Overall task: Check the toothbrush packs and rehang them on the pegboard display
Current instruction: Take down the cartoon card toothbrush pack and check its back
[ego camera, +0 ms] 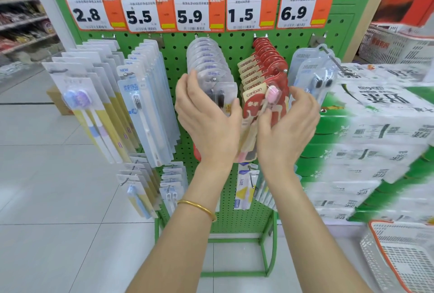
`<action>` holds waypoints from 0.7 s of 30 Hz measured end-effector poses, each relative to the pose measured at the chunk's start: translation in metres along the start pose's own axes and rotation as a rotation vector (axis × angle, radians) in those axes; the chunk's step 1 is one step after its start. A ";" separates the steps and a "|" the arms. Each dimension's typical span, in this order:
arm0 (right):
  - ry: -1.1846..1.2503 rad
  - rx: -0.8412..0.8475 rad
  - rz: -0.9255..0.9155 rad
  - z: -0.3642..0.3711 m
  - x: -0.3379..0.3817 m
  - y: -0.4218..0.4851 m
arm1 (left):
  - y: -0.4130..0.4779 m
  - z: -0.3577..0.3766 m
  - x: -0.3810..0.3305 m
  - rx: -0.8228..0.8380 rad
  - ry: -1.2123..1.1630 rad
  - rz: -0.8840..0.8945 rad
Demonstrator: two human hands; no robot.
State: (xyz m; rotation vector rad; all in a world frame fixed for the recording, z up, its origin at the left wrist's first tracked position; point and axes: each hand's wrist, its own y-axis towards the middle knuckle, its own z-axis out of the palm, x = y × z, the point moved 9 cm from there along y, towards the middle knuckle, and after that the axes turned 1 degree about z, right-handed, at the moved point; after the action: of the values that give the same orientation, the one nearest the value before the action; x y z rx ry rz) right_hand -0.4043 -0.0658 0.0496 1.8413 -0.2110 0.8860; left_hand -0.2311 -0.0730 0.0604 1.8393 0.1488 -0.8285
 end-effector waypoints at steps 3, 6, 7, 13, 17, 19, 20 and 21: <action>0.019 0.027 0.020 0.003 -0.003 0.001 | 0.000 0.000 0.001 0.008 0.000 -0.014; 0.056 0.099 0.043 0.009 -0.007 0.002 | 0.000 0.000 0.002 0.015 -0.012 -0.026; 0.066 0.119 0.048 0.010 -0.008 0.002 | 0.000 -0.001 0.001 0.011 -0.015 -0.023; 0.109 0.141 0.081 0.013 -0.013 0.008 | -0.003 -0.021 -0.024 -0.077 -0.112 0.120; 0.091 0.192 0.107 0.019 -0.018 0.010 | -0.014 -0.021 -0.035 -0.068 -0.214 0.232; 0.074 0.201 0.110 0.021 -0.018 0.012 | -0.019 -0.017 -0.037 -0.046 -0.233 0.242; 0.063 0.204 0.108 0.023 -0.018 0.014 | -0.021 -0.015 -0.038 -0.039 -0.235 0.246; 0.054 0.205 0.106 0.023 -0.019 0.015 | -0.022 -0.014 -0.038 -0.034 -0.238 0.249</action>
State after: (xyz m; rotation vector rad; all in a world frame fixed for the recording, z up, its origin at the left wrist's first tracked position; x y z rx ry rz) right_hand -0.4141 -0.0971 0.0433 2.0074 -0.1914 1.0622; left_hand -0.2634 -0.0410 0.0692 1.6714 -0.2123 -0.8547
